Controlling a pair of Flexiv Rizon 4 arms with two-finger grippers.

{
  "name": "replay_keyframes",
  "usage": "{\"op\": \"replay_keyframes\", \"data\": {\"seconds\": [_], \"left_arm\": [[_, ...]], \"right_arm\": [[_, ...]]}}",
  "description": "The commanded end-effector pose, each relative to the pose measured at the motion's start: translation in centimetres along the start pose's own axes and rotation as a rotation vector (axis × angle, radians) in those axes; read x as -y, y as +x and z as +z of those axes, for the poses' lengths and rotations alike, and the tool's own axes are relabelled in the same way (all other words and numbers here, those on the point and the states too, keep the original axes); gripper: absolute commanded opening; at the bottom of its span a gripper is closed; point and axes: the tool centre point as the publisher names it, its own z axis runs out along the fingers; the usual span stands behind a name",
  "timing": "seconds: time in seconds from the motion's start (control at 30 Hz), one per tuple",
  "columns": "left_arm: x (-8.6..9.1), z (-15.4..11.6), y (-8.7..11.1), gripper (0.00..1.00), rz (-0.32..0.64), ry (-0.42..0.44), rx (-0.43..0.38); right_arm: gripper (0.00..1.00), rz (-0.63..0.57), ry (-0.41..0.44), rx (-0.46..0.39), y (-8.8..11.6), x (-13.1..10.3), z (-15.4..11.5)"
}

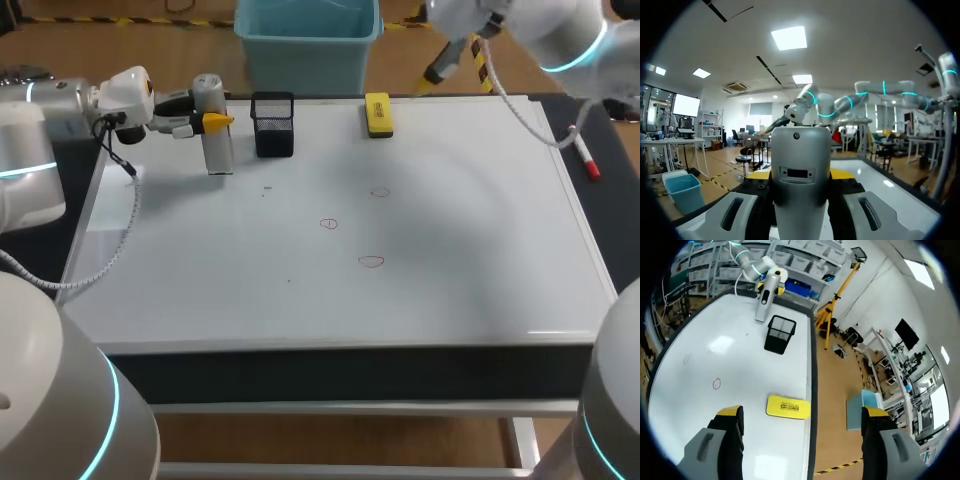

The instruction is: Pick up the inspection probe, press it on each red-marked spot on the whiteboard one by one, put down the probe, pick up the eraser, and wipe off all the red marks.

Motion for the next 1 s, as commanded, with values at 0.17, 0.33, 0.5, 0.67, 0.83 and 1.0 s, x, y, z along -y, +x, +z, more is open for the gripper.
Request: {"op": "replay_keyframes", "data": {"seconds": [0.17, 0.33, 0.5, 0.67, 0.83, 1.0], "left_arm": [[0.0, 0.0, 0.0, 0.0, 0.002, 0.002, 0.0], [0.0, 0.0, 0.0, 0.0, 0.002, 0.002, 0.0], [0.0, 0.0, 0.0, 0.0, 0.002, 0.002, 0.0], [0.0, 0.0, 0.0, 0.0, 0.002, 0.002, 0.0], [0.0, 0.0, 0.0, 0.0, 0.002, 0.002, 0.0], [0.0, 0.0, 0.0, 0.0, 0.002, 0.002, 0.0]], "right_arm": [[1.0, -0.37, 0.512, -0.47, -0.4, 0.2, 1.0], [1.0, -0.37, 0.512, -0.47, -0.4, 0.2, 1.0], [1.0, -0.37, 0.512, -0.47, -0.4, 0.2, 1.0], [1.0, -0.37, 0.512, -0.47, -0.4, 0.2, 1.0], [1.0, -0.388, 0.494, -0.488, -0.7, 0.7, 1.1], [1.0, -0.426, 0.442, -0.544, -1.6, 2.2, 0.9]]}}
